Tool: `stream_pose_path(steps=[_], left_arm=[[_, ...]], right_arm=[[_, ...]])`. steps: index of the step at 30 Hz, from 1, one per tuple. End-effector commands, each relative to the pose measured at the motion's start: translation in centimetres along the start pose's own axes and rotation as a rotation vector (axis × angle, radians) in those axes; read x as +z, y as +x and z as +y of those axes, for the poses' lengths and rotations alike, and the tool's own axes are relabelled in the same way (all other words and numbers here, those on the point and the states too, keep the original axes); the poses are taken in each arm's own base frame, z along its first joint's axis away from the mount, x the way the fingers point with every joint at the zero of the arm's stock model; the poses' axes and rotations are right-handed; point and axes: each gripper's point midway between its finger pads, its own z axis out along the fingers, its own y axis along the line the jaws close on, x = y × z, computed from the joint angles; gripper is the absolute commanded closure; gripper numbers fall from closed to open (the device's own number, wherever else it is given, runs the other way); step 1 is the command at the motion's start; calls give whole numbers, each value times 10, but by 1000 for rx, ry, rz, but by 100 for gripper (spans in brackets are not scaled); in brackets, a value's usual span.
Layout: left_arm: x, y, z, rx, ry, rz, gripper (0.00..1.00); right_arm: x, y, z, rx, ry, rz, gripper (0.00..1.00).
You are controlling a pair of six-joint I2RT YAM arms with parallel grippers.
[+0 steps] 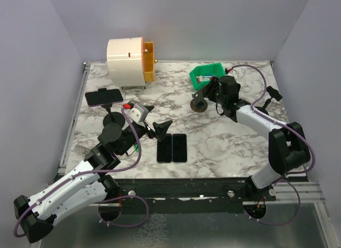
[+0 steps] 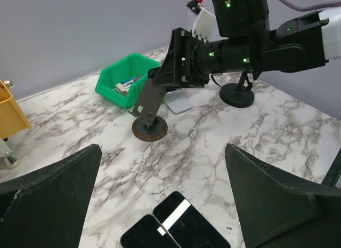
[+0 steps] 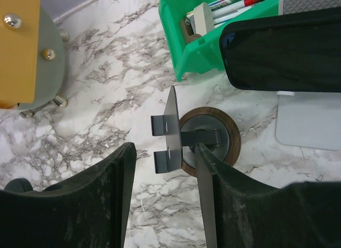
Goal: Remove the phone from the phone stand
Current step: Pick up the phone stand at the center of the board.
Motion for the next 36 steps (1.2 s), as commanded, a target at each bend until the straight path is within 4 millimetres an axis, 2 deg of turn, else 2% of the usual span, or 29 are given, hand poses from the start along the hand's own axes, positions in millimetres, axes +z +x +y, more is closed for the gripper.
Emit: stream_pose_path(steps=[1, 9, 20, 25, 31, 36], left_arm=[[-1, 1, -4, 2, 23, 0, 1], [-2, -1, -6, 3, 27, -4, 1], [-2, 0, -6, 7, 30, -3, 1], [-2, 1, -6, 8, 30, 1, 1], [-2, 1, -7, 11, 33, 1, 1], [-2, 1, -7, 10, 35, 0, 1]], right_arm=[[14, -3, -2, -25, 26, -14, 48], [29, 8, -8, -52, 54, 24, 48], [39, 19, -2, -66, 11, 64, 62], [39, 19, 1, -81, -9, 67, 73], [33, 16, 11, -90, -58, 67, 98], [15, 8, 18, -83, -93, 56, 99]])
